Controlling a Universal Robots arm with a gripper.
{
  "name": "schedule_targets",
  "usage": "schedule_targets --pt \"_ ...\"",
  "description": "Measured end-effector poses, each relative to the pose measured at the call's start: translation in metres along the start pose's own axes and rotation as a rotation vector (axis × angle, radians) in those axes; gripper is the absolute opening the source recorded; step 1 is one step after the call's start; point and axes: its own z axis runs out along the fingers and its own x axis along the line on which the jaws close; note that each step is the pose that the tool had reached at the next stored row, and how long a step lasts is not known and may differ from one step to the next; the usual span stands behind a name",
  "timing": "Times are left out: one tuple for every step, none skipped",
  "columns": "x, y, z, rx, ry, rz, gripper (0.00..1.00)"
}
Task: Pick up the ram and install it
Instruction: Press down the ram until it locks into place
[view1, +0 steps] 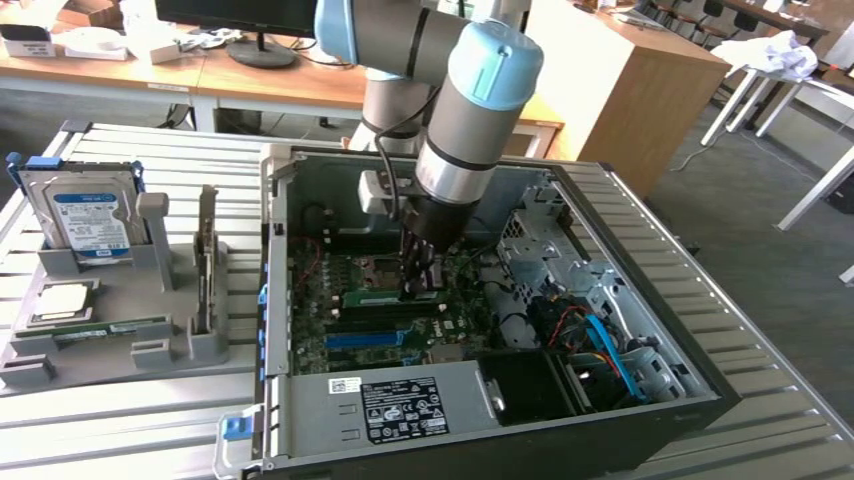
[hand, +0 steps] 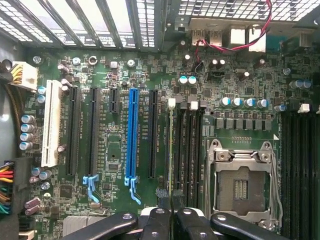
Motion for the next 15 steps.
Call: schedule_targets --pt "0.0 0.0 0.0005 0.0 0.0 0.0 0.12" --pt "0.0 -0.0001 0.0012 0.0 0.0 0.0 0.12" --pt "0.0 -0.0001 0.0018 -0.0001 0.0 0.0 0.12" --pt "0.0001 -0.0002 0.0025 0.0 0.0 0.0 0.12" --pt "0.0001 -0.0002 0.0031 -0.0001 0.0 0.0 0.12" --pt "0.0001 -0.0002 0.0038 -0.0001 0.0 0.0 0.12" --pt "0.0001 -0.0002 0.0044 -0.0001 -0.0001 0.0 0.12" --pt "0.0001 -0.0003 0.005 0.0 0.0 0.0 0.12" --pt "0.0001 -0.0003 0.0056 0.0 0.0 0.0 0.12" --pt "0.0001 -0.0004 0.0061 -0.0001 0.0 0.0 0.12" --pt "0.0001 -0.0004 0.0065 -0.0001 0.0001 0.0 0.12" --pt "0.0001 -0.0004 0.0069 -0.0001 0.0 0.0 0.12" --pt "0.0001 -0.0004 0.0072 -0.0001 0.0001 0.0 0.12" --pt "0.0001 -0.0005 0.0074 -0.0001 0.0002 0.0 0.12" --pt "0.0 -0.0005 0.0076 -0.0001 0.0001 0.0 0.12"
